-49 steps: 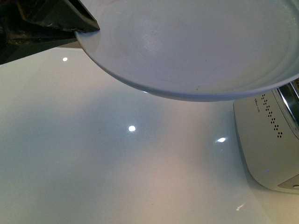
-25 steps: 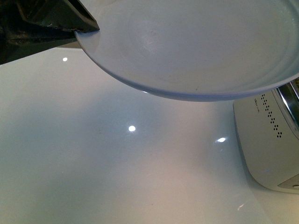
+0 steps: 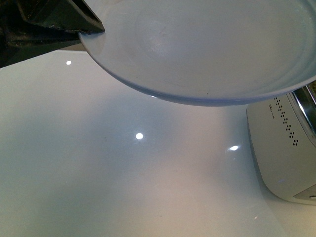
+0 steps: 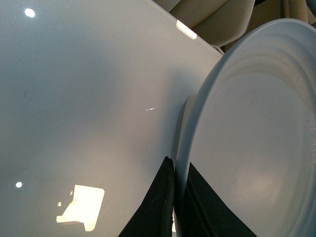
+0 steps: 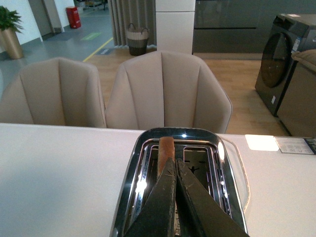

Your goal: Left arm holds plate, right arm toasts bread

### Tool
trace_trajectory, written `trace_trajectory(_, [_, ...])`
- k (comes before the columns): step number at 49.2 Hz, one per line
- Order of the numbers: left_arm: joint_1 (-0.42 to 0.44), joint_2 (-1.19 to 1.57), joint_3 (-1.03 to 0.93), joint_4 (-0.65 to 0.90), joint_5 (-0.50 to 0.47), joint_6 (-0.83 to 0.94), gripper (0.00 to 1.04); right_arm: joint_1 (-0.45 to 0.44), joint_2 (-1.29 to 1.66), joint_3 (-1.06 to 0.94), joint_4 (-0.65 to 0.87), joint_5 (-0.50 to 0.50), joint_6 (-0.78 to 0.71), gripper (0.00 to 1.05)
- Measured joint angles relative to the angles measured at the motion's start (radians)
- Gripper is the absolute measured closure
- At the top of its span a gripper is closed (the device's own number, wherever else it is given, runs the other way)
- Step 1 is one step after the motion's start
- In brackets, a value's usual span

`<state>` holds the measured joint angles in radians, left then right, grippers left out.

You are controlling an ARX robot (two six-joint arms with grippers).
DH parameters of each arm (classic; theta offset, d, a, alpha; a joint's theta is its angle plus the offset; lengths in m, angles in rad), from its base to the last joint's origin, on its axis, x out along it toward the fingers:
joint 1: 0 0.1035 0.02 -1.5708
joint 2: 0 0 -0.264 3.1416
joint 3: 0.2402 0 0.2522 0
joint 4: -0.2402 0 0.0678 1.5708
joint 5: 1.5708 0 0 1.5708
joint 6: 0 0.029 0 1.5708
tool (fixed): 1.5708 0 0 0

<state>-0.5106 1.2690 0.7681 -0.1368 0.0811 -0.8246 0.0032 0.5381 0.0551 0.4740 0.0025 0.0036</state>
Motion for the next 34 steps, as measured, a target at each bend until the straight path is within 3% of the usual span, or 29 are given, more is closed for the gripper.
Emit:
trace_trajectory(13, [0.0, 0.0, 0.0, 0.0, 0.0, 0.0, 1.02, 0.0, -0.099, -0.037, -0.04, -0.002, 0.0, 1.03])
trace_trajectory(34, [0.0, 0.0, 0.0, 0.0, 0.0, 0.0, 1.02, 0.0, -0.297, -0.037, -0.233, -0.002, 0.0, 1.03])
